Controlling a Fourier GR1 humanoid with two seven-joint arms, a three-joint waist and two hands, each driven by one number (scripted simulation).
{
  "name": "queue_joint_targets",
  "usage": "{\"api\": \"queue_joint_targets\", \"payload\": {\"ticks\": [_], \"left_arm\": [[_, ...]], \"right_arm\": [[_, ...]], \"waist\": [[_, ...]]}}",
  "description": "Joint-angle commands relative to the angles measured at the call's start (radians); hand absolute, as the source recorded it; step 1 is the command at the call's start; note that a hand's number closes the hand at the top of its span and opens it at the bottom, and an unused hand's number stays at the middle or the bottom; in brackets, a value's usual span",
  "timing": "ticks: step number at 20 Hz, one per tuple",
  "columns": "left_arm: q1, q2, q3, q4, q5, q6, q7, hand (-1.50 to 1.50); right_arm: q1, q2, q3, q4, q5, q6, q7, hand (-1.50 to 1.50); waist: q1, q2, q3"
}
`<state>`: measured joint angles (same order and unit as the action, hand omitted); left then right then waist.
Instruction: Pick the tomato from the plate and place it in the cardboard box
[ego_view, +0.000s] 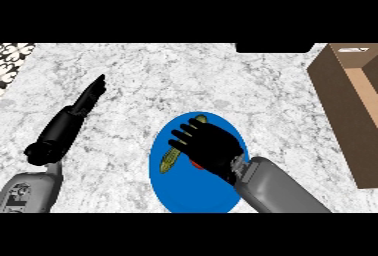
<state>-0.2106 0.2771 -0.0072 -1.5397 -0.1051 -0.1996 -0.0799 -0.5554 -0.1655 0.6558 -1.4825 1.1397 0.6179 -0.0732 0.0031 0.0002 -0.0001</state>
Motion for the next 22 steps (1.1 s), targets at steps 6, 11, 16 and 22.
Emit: {"api": "queue_joint_targets", "payload": {"ticks": [6, 11, 16, 22], "left_arm": [[0.020, -0.010, 0.029, 0.003, -0.027, -0.029, -0.041, 0.00], [0.004, -0.039, 0.011, -0.004, -0.051, -0.005, 0.001, 0.00], [0.040, -0.043, 0.001, -0.115, -0.033, -0.028, 0.070, 0.00], [-0.008, -0.036, 0.032, -0.013, -0.027, -0.040, 0.024, 0.00]], "right_arm": [[-0.003, 0.056, -0.058, 0.112, 0.085, -0.007, -0.088, -1.50], [0.004, 0.021, -0.018, 0.153, 0.117, -0.132, -0.230, 1.50], [-0.035, 0.074, -0.061, 0.352, 0.162, -0.389, -0.316, 1.50], [-0.029, 0.093, -0.304, 0.266, 0.114, -0.308, -0.107, 1.50]], "waist": [[0.000, 0.000, 0.000], [0.001, 0.000, 0.000], [0.011, 0.001, 0.001], [-0.006, 0.006, 0.001]]}}
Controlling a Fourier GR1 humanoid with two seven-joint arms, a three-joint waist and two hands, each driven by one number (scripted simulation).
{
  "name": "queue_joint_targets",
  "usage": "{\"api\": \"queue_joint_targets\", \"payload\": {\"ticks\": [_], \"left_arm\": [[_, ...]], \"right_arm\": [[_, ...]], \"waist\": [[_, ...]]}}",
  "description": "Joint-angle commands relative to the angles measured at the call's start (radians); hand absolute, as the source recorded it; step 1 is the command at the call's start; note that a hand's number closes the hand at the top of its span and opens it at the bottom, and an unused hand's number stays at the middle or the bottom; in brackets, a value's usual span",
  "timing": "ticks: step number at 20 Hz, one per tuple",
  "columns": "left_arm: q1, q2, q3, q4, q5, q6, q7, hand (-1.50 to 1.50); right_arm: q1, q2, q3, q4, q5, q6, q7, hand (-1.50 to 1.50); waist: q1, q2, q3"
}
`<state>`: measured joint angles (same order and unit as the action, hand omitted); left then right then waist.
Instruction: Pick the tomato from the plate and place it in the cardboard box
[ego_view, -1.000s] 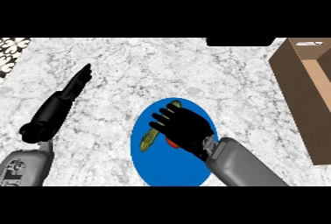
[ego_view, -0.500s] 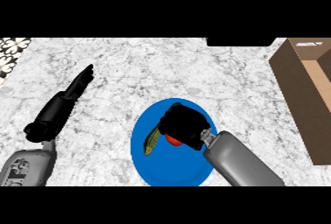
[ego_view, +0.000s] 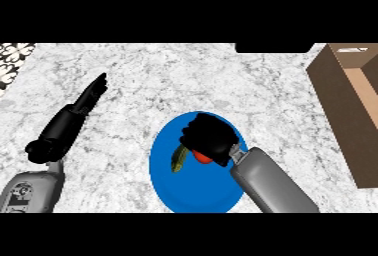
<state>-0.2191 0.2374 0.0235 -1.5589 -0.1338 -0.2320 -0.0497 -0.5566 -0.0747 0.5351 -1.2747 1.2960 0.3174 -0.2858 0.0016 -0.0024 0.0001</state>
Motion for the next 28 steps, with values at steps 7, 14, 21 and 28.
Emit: {"api": "queue_joint_targets", "payload": {"ticks": [7, 14, 21, 28], "left_arm": [[-0.010, 0.016, 0.005, -0.016, -0.004, -0.006, -0.009, 0.00], [-0.018, 0.000, -0.009, -0.024, 0.008, -0.024, 0.016, 0.00], [-0.057, -0.006, 0.005, 0.020, -0.007, -0.003, 0.009, 0.00], [0.002, 0.010, 0.019, 0.034, -0.006, -0.021, -0.048, 0.00]], "right_arm": [[-0.131, -0.025, -0.620, 0.209, -0.090, -0.118, 0.549, 1.50], [-0.410, -0.101, -0.656, 0.420, 0.025, -0.288, 0.659, 1.50], [-0.500, -0.139, -0.755, 0.429, 0.052, -0.465, 0.857, 1.50], [-0.527, -0.247, -0.852, 0.474, 0.079, -0.576, 1.009, 1.50]], "waist": [[0.019, 0.031, 0.002], [0.037, 0.013, 0.000], [0.012, 0.012, 0.000], [0.011, 0.009, 0.000]]}}
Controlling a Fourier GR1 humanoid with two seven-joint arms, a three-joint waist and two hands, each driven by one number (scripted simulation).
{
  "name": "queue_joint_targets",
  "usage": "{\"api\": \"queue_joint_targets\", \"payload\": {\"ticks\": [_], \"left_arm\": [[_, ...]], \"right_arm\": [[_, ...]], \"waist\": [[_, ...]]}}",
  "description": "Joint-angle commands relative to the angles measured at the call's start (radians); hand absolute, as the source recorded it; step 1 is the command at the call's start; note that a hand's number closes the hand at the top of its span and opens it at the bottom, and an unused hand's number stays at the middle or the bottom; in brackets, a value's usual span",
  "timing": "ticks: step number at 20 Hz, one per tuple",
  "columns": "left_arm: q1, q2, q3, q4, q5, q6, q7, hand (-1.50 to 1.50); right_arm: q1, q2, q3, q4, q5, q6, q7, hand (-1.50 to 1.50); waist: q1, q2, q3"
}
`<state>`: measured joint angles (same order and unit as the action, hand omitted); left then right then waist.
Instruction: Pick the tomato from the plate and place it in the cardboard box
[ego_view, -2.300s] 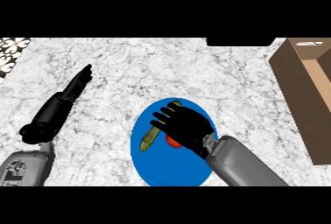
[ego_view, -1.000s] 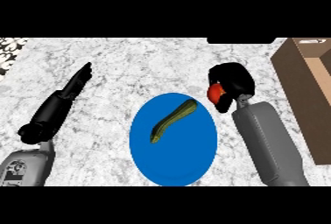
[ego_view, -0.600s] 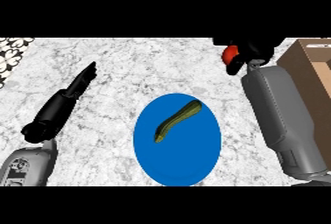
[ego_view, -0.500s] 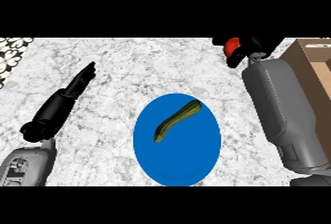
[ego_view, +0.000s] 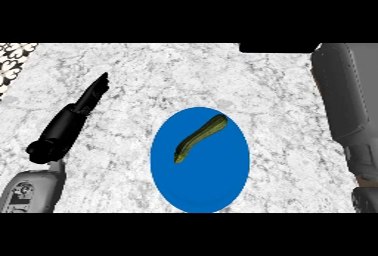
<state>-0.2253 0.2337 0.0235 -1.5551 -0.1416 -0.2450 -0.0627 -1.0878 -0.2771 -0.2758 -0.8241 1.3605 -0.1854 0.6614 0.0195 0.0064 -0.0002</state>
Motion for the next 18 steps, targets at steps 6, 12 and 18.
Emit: {"api": "queue_joint_targets", "payload": {"ticks": [6, 12, 18], "left_arm": [[-0.001, 0.012, 0.023, 0.013, 0.002, -0.012, -0.005, 0.00], [0.014, 0.030, 0.049, 0.033, 0.025, -0.039, -0.038, 0.00], [-0.041, 0.013, 0.044, 0.010, 0.013, -0.016, 0.031, 0.00]], "right_arm": [[0.002, -0.187, -0.129, 0.094, -0.047, -0.103, 0.017, 1.50], [0.068, -0.327, -0.158, 0.195, -0.093, 0.033, -0.110, 1.50], [0.077, -0.388, -0.229, 0.287, -0.192, 0.263, -0.132, 1.50]], "waist": [[-0.007, -0.001, 0.000], [-0.013, 0.000, 0.001], [-0.014, -0.003, 0.001]]}}
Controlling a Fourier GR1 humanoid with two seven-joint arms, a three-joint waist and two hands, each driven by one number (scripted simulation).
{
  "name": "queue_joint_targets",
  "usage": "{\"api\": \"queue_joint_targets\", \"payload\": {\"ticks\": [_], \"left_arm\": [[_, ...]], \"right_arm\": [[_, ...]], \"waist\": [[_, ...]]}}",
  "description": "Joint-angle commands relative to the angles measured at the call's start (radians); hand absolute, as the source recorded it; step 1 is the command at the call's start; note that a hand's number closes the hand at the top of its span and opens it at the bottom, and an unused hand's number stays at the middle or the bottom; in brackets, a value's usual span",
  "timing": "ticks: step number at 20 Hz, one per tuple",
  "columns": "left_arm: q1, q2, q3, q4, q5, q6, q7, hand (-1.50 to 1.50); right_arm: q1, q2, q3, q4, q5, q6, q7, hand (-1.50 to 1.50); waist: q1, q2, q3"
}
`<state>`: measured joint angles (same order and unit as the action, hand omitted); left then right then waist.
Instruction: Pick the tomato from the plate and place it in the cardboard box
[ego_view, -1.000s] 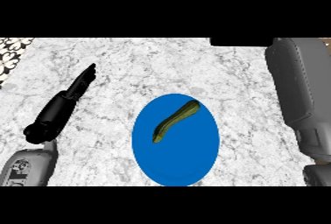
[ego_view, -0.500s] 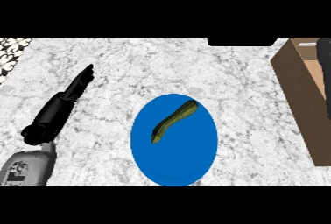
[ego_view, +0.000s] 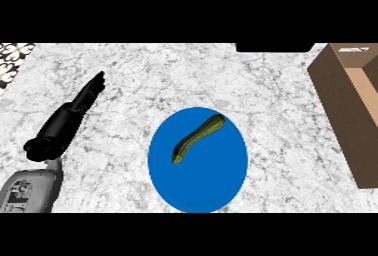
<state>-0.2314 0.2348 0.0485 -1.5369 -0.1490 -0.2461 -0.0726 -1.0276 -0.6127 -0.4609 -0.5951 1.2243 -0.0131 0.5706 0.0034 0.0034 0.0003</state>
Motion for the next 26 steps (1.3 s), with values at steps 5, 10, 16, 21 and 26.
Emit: {"api": "queue_joint_targets", "payload": {"ticks": [5, 10, 16, 21, 26], "left_arm": [[0.038, -0.039, -0.043, -0.049, -0.033, 0.022, 0.015, 0.00], [0.055, 0.007, 0.016, -0.061, 0.010, -0.015, 0.005, 0.00], [0.001, 0.003, 0.019, 0.000, 0.013, -0.026, 0.014, 0.00], [0.050, -0.004, 0.004, -0.012, -0.004, -0.017, -0.013, 0.00], [0.034, -0.026, -0.011, -0.049, -0.012, 0.002, 0.032, 0.00]], "right_arm": [[0.088, -0.098, -0.050, 0.134, -0.087, 0.181, -0.125, 1.50], [0.139, -0.128, -0.077, 0.128, -0.161, 0.315, -0.195, -1.50], [0.132, -0.170, -0.113, 0.061, -0.245, 0.284, -0.406, -1.50], [0.079, -0.076, -0.372, -0.034, -0.483, 0.020, -0.454, -1.50], [0.107, -0.068, -0.572, -0.045, -0.654, -0.109, -0.489, -1.50]], "waist": [[0.008, 0.000, 0.000], [0.000, -0.004, 0.000], [-0.004, -0.002, 0.000], [-0.017, -0.010, 0.005], [-0.010, -0.004, 0.004]]}}
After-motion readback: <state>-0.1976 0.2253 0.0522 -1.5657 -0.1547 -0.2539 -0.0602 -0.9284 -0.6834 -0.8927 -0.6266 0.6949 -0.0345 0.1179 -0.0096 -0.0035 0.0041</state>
